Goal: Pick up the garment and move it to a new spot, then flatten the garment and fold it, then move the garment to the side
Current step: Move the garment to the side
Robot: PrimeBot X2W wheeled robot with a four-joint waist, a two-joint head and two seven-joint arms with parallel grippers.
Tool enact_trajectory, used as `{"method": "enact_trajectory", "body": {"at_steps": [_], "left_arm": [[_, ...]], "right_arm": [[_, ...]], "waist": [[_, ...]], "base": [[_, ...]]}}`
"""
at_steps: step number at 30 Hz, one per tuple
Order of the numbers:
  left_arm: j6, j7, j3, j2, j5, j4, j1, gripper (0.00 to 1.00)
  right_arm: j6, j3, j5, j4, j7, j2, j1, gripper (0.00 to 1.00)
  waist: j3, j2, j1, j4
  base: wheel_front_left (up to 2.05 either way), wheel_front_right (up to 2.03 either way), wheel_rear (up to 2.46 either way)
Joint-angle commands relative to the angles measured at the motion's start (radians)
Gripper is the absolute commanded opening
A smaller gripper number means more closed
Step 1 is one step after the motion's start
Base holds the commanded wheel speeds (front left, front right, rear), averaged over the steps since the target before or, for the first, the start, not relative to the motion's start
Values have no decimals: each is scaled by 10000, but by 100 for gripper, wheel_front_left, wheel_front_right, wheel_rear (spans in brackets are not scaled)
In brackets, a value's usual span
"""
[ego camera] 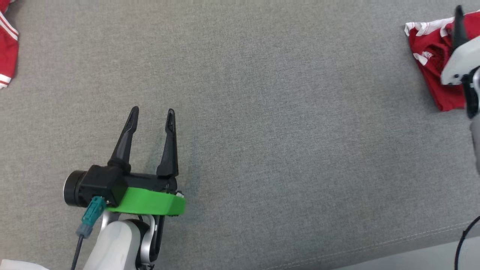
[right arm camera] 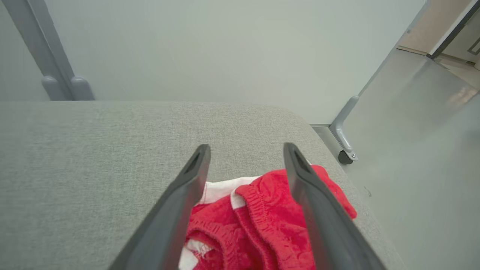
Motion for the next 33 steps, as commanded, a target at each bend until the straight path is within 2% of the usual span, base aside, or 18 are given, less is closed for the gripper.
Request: {"method": "enact_trajectory", "body": {"at_steps": [1,7,14,17,24,29,33], "left_arm": [[38,-137,125,-28,-114,181,47,100],[47,-438,470,-157,-152,1071,7,100],[75,-502,1108,-437,-201,1700,386,100],[38,-494,1452,-517,-149,1846,747,100],[-178,-497,1912,-659,48,2296,1603,100],[-302,-498,2051,-718,311,2353,2031,100],[-328,-498,2193,-769,476,2176,2514,100]], "right_arm": [[-19,249,-24,-72,-153,231,144,100],[-19,936,830,-395,-474,1130,753,100],[-19,1552,1289,-1397,-615,1596,2180,100],[-19,1530,1247,-2387,-615,1913,3111,100],[-17,793,649,-5363,-614,2826,6040,100],[-17,893,584,-6647,-616,3034,7768,100],[-19,1389,1313,-7244,-616,3021,8682,100]], "waist": [[-399,0,0,15],[-1241,0,0,347],[-2285,0,0,878],[-2769,0,0,1040],[-3551,0,0,1321],[-3793,0,0,1446],[-3995,0,0,1385]], "base": [[0,0,0],[0,0,0],[0,0,0],[0,0,0],[0,0,0],[0,0,0],[0,0,0]]}}
